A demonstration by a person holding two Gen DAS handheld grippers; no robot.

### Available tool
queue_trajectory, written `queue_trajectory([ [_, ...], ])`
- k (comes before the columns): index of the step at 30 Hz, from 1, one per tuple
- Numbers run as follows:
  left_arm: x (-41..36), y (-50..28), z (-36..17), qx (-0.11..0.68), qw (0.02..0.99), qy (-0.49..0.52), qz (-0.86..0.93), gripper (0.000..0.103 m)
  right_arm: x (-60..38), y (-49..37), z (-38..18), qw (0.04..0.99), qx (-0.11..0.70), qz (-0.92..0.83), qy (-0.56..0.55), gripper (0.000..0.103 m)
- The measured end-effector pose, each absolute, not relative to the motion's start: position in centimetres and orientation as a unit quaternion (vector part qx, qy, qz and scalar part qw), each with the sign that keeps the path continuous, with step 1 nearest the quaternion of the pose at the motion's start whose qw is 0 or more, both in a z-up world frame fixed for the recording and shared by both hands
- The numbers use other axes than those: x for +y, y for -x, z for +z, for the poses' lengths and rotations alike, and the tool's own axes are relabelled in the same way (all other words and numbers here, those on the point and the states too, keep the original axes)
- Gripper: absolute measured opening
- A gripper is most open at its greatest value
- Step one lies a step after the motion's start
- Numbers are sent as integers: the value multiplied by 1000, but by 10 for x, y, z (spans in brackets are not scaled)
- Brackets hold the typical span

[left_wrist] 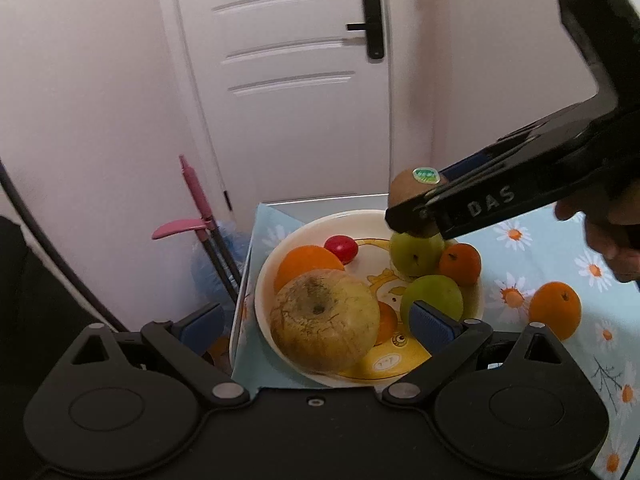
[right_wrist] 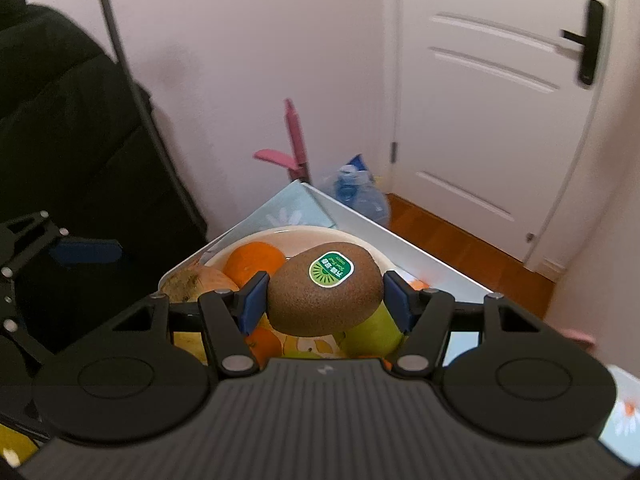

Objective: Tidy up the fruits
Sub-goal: 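Lower the pear into the bowl and open the left tool while the right tool drops the kiwi in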

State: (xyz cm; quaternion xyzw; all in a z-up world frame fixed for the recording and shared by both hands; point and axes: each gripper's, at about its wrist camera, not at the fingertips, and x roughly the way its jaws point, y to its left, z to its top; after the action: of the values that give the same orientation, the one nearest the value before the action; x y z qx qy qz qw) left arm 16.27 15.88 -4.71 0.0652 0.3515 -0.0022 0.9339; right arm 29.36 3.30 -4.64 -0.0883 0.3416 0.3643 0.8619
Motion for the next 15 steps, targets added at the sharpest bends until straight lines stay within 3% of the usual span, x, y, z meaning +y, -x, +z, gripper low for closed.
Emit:
queue_trajectory([
  [15, 154, -173, -57, 372, 926, -50, 47, 101, 53, -337, -89, 809, 346, 463, 107, 78],
])
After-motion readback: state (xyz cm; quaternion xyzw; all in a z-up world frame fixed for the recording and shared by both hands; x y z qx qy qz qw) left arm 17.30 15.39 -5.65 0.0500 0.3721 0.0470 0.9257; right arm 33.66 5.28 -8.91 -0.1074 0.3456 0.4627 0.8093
